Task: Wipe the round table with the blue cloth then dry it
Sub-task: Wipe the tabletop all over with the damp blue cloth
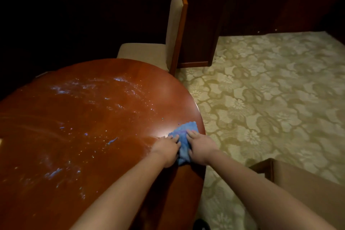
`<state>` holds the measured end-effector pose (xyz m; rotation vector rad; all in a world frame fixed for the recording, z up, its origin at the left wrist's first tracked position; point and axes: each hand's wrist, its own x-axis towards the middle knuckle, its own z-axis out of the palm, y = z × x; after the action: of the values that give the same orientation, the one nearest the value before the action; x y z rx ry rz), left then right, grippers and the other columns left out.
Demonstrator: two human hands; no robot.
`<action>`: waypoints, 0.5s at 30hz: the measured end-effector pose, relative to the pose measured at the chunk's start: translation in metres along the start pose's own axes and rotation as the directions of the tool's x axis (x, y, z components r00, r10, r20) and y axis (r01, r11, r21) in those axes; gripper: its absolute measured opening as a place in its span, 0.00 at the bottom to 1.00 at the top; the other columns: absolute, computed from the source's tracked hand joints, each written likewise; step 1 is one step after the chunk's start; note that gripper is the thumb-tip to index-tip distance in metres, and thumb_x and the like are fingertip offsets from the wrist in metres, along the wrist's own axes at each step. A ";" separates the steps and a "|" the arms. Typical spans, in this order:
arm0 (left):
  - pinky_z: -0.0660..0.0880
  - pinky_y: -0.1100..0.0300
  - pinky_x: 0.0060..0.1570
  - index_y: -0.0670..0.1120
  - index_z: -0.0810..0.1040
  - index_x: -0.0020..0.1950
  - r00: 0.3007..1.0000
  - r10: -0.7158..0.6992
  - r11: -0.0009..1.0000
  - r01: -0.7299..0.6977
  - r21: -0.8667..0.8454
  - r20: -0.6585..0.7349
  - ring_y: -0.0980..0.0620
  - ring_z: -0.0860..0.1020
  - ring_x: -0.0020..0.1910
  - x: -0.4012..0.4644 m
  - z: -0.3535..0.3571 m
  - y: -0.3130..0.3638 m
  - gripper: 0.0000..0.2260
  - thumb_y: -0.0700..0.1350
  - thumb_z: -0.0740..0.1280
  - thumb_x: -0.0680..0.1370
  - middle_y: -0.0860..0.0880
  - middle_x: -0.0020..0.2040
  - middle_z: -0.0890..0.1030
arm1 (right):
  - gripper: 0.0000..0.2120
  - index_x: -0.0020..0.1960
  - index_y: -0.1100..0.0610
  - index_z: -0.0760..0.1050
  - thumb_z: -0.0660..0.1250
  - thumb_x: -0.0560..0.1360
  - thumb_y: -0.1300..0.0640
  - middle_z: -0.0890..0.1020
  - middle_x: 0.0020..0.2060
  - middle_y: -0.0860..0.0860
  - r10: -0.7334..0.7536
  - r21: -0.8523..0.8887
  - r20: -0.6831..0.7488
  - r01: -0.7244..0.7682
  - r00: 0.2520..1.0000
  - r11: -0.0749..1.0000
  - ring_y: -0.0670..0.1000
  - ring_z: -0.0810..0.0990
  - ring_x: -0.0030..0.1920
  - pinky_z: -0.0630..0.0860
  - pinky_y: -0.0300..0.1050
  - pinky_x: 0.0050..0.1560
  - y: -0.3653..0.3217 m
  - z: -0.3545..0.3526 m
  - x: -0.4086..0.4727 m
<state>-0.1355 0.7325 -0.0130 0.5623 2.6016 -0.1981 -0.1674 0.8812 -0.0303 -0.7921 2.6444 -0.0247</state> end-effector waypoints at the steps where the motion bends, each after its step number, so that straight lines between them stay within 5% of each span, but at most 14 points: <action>1: 0.64 0.52 0.65 0.45 0.63 0.74 1.000 -0.011 1.000 0.011 0.007 -0.018 0.44 0.62 0.72 0.001 -0.001 -0.001 0.22 0.52 0.56 0.81 0.45 0.76 0.57 | 0.30 0.77 0.59 0.52 0.55 0.79 0.52 0.54 0.77 0.52 -0.020 0.006 0.009 0.020 1.000 1.000 0.50 0.54 0.76 0.59 0.45 0.72 0.006 -0.001 0.003; 8: 0.62 0.49 0.66 0.47 0.67 0.72 0.999 0.025 0.999 -0.025 0.021 -0.020 0.46 0.60 0.72 -0.005 -0.004 0.018 0.21 0.53 0.56 0.80 0.47 0.75 0.60 | 0.30 0.77 0.58 0.53 0.55 0.80 0.48 0.54 0.77 0.52 -0.095 0.022 0.006 0.095 0.995 0.995 0.50 0.55 0.76 0.60 0.44 0.72 0.020 0.011 -0.038; 15: 0.63 0.52 0.64 0.49 0.64 0.72 0.974 -0.225 0.969 0.223 -0.102 -0.010 0.46 0.63 0.70 0.005 -0.008 0.007 0.21 0.53 0.56 0.80 0.47 0.73 0.63 | 0.32 0.75 0.58 0.59 0.64 0.75 0.48 0.60 0.75 0.52 -0.241 -0.069 0.057 0.244 0.969 0.967 0.50 0.59 0.73 0.56 0.47 0.72 0.019 -0.023 0.041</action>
<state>-0.1393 0.7425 -0.0086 0.2347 2.6754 -0.1329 -0.2172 0.8728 -0.0261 -1.1240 2.5009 0.0297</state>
